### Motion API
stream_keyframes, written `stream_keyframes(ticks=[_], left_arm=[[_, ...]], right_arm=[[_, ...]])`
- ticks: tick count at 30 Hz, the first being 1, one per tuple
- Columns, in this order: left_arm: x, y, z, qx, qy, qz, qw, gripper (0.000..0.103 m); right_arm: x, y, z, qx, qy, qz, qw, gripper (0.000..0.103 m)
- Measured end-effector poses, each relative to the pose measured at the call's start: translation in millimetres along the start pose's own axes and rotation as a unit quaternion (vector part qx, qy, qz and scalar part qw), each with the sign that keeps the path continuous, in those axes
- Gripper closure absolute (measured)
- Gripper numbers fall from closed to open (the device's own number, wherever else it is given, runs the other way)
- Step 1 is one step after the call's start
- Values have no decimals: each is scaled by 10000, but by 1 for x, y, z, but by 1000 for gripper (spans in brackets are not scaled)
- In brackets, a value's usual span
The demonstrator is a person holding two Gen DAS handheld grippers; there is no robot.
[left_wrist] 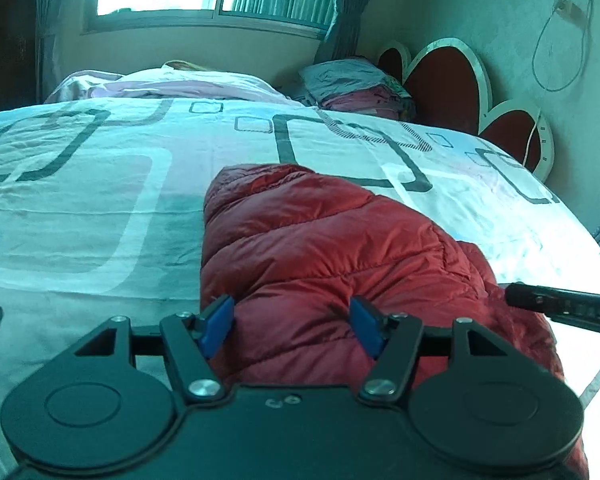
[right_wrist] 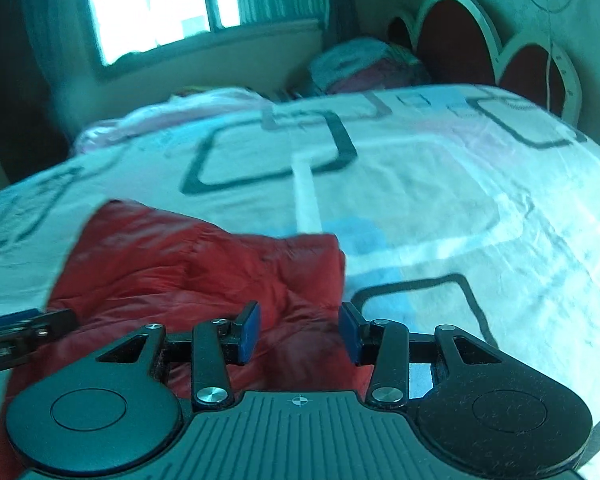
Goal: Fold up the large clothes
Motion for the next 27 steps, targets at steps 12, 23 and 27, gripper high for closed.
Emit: stream_keyframes(ticks=[12,23,27], left_arm=[[26,-46,-1,59,68,-93,9999,39],[49,-41,-5,82,-14,-335,9994,34],[54,-34,-9,107,-58,-398,9991,32]], right_arm=[[47,-52,-7,-287,-367,-162,9988,60],[77,-46,2,-221,-385,-537,9976,27],[81,-32,2,-109,-469,-716,9963,27]])
Point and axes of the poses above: each gripper's, at about its wrist camera, not at the fingertips, and y roughly the way its jaws point, z to its right, x to its underside, the point moved 1 cm from there along y, roughly the way its jaws point, and after that the axes turned 7 degrees about -z, right-handed, at the moved point
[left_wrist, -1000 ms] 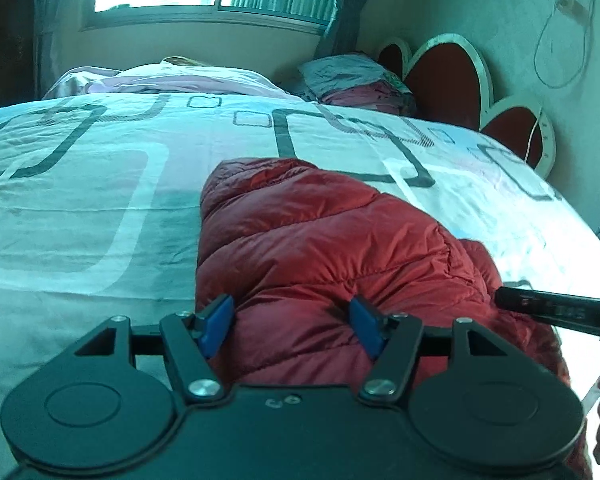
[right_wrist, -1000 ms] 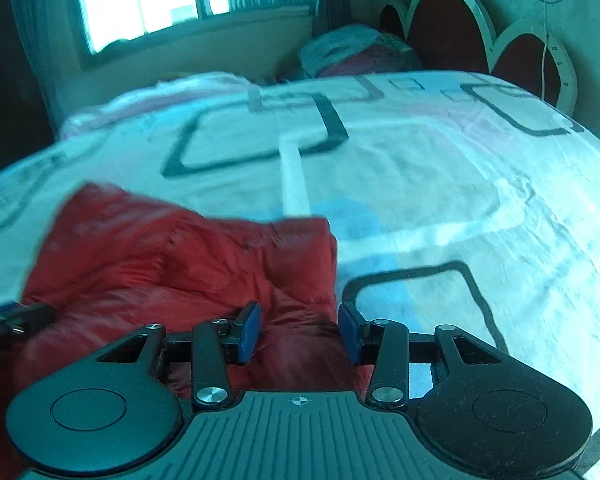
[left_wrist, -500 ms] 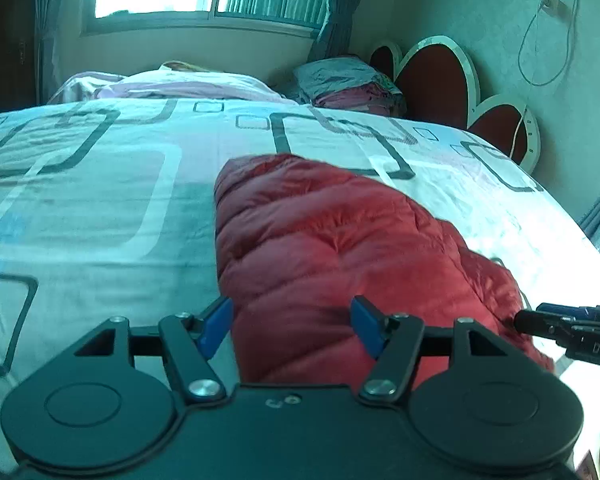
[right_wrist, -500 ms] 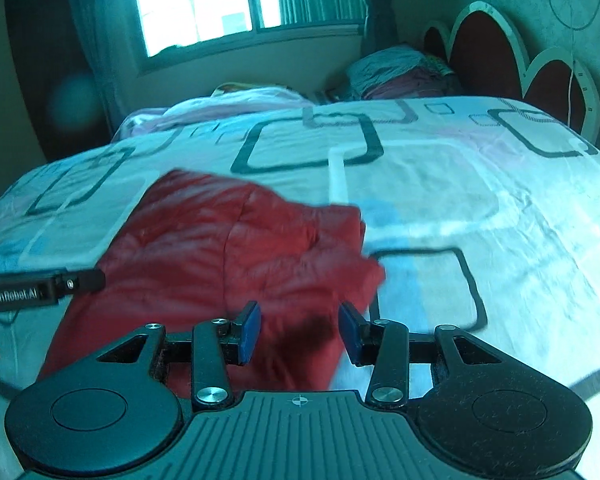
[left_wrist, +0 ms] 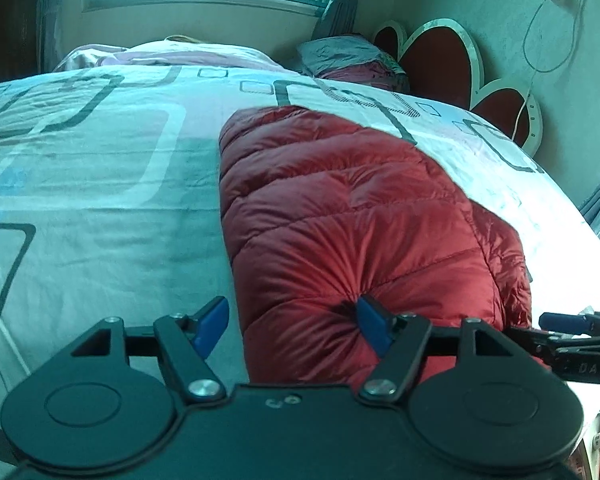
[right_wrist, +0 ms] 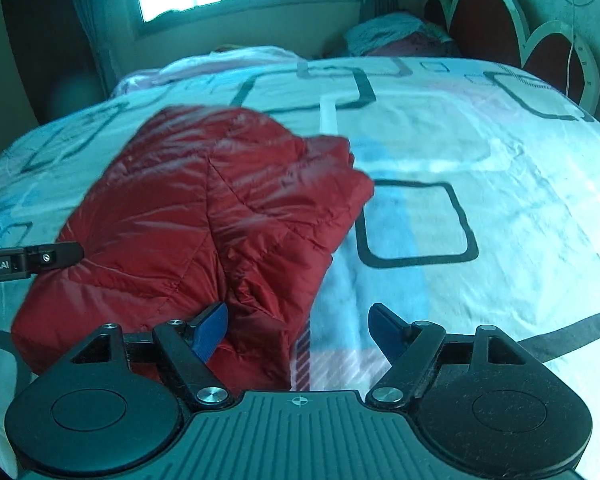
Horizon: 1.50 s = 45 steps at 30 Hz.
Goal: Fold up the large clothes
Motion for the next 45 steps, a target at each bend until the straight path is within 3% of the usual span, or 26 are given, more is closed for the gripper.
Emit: stream_keyframes(ticks=[6,12,14,15,25,32,33,35,41,45], left_arm=[[-2,6,-3,-21,-45,-73,10000,26],[-13,-3,-11,218,-295,-164,9992,20],[-17,-2,-13,315,-386,-194,9986,19],[-18,-1,-14,349,-409,-218,9983,18],[-28,30,-19,803,-721,-513,9928,11],[-27,47,-18,1098,-940,-572,9878,19],[-27,47,-18,1106,-949,-557,9878,21],[-26,44,-20,1105,-993,-521,9875,31],[-27,29,-10,995,-993,-363,9894,49],[-34,13,-6,963,-952,-172,9906,56]], right_arm=[[-1,15,10,-173,247,-229,9993,27],[-16,-3,26,-640,681,-53,9956,27],[-23,0,32,-730,838,-16,9938,4],[-27,1,33,-712,889,45,9935,2],[-60,47,49,-1559,1359,-278,9780,2],[-62,78,60,-2146,1723,-526,9600,2],[-64,79,60,-2164,1664,-524,9606,3],[-66,82,60,-2412,1672,-628,9539,31],[-71,80,58,-2707,1707,-654,9452,59],[-81,70,55,-2786,1675,-546,9441,65]])
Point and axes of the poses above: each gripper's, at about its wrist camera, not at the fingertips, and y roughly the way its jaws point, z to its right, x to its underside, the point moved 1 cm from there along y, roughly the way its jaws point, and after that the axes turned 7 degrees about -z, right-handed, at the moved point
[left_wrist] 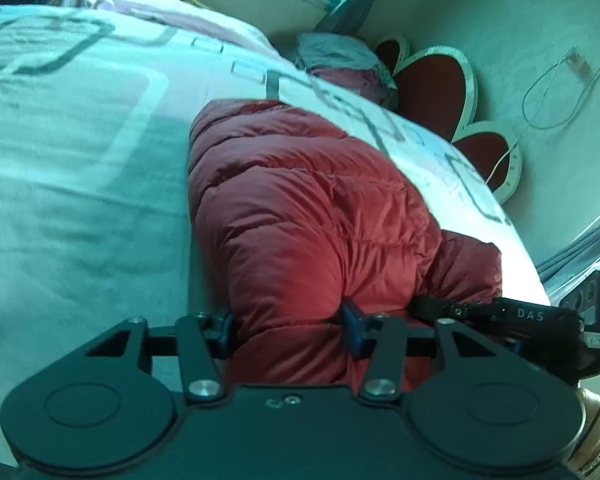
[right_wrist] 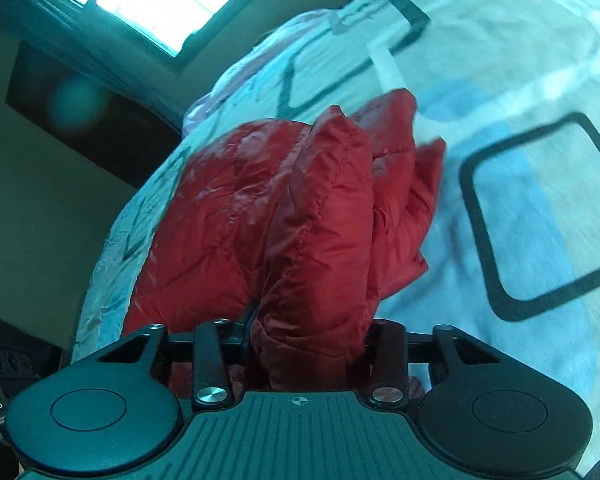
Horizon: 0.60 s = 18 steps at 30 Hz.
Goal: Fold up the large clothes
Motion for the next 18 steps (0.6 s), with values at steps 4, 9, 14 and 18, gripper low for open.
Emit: stream_keyframes(ticks=[4,9,14,18], left_arm=[[-8,-19,-2,-92,15,197,9998,58],[-10,-47,-26,-256,-20,495,9984,58],[-29,-86,-77,-434,-49,805,9958,58],[-52,-113,-130,-501,-49,976,9940,58]], right_arm=[[-7,3,-20,-154,-89,13,9998,67],[-15,25,-61,-410,-209,-5,9989,67],[-20,67,-120,-584,-416,-25,9974,67],[-18,119,-176,-671,-471,23,9966,67]])
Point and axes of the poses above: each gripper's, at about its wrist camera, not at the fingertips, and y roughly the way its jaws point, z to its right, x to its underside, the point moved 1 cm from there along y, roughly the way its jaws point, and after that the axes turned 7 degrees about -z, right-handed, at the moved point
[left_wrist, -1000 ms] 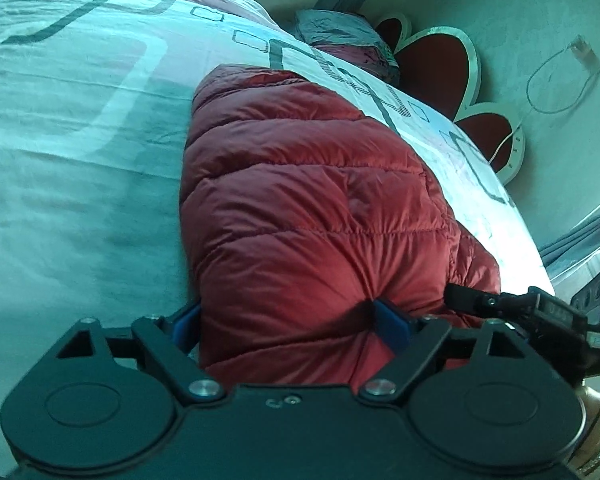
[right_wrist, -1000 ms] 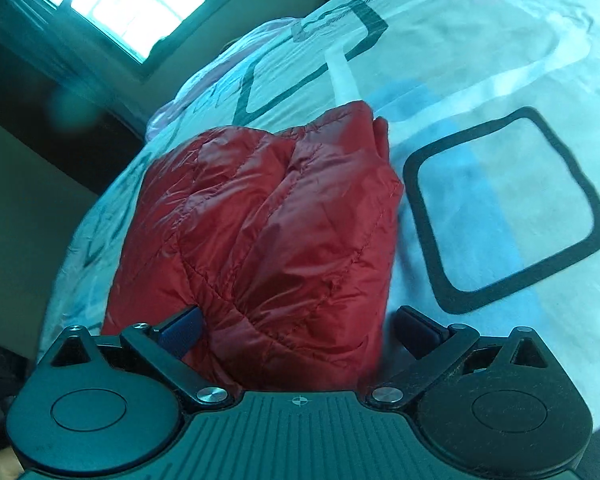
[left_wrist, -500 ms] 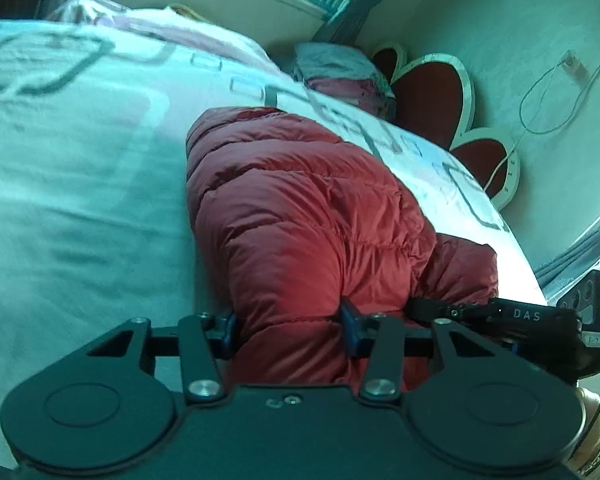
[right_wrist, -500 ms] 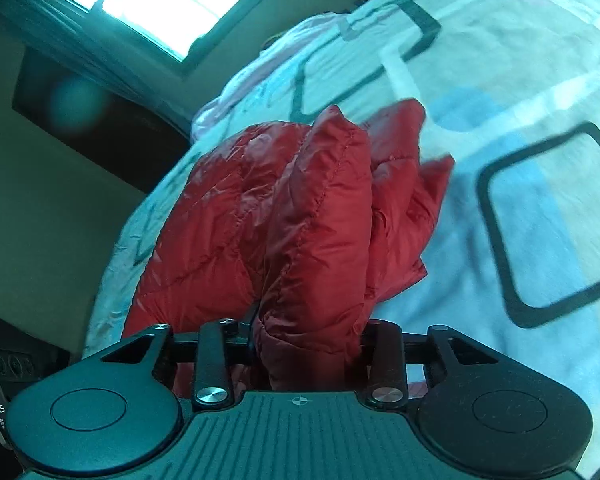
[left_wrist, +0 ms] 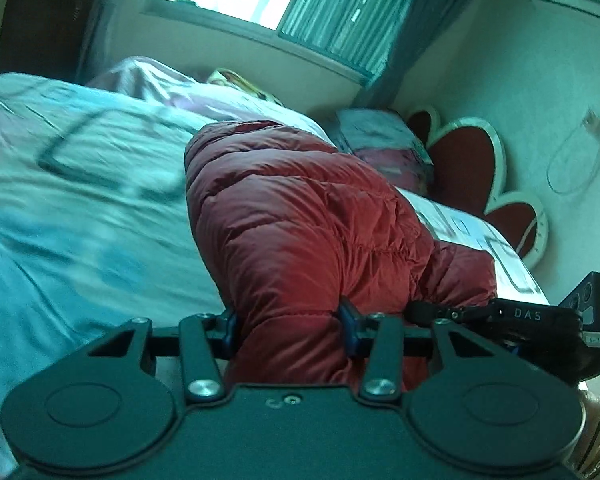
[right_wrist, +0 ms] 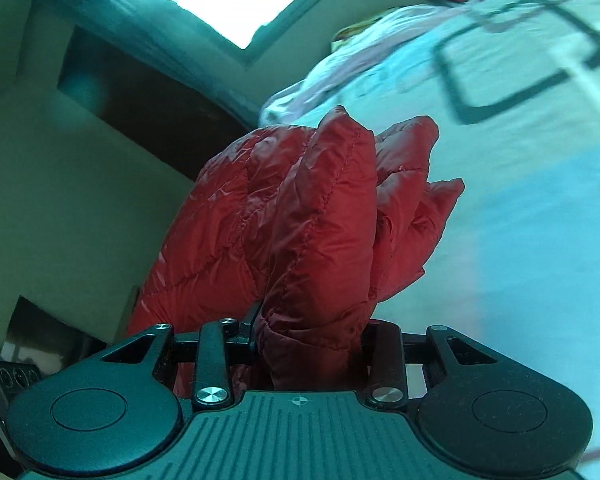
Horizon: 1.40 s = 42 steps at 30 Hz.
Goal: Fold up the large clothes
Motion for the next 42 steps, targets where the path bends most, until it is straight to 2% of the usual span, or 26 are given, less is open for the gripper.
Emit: stream_keyframes(ticks=[6,14,20,22,23,24,26,28,30,34,38,40,41,42], left_arm=[[-50,-13,-81,-123,67,109,9998,58],[-96,-2,-163,-364,98,200,9991,58],[-88,26,-202,-633,233,169,9976,56],[-78,40,-214,-801,301,33,9963,50],[-72,44,-217,-868,335,30,9957,46],[-67,44,-220,-883,314,37,9956,45],[-61,43,-222,-901,222,42,9957,35],[-64,42,-226,-955,213,2,9952,30],[-69,37,-225,-1124,382,0,9929,26],[-72,20,-220,-1285,677,120,9893,29],[-66,-11,-218,-1422,842,465,9851,30],[-63,-23,-217,-1364,901,565,9849,31],[-61,-28,-216,-1345,961,583,9845,32],[-58,-31,-213,-1337,1025,594,9839,32]], right_arm=[[-2,88,-63,-44,-1,27,10000,67],[-8,179,-110,-56,-139,-42,9999,67],[-17,231,-107,270,-344,-286,9986,67],[-17,247,-96,497,-301,-404,9975,67],[-16,252,-91,560,-278,-406,9972,61],[-14,255,-89,684,-271,-393,9965,56],[-11,257,-85,928,-237,-313,9949,35],[-8,254,-86,1114,-277,-247,9931,29],[-18,256,-98,1321,-360,-74,9906,29],[-27,229,-119,1511,-437,437,9866,29],[-16,203,-149,1640,-898,801,9791,30],[-6,194,-165,1785,-1229,972,9714,32],[-2,193,-170,1829,-1356,981,9688,47],[4,194,-173,1834,-1453,917,9679,55]])
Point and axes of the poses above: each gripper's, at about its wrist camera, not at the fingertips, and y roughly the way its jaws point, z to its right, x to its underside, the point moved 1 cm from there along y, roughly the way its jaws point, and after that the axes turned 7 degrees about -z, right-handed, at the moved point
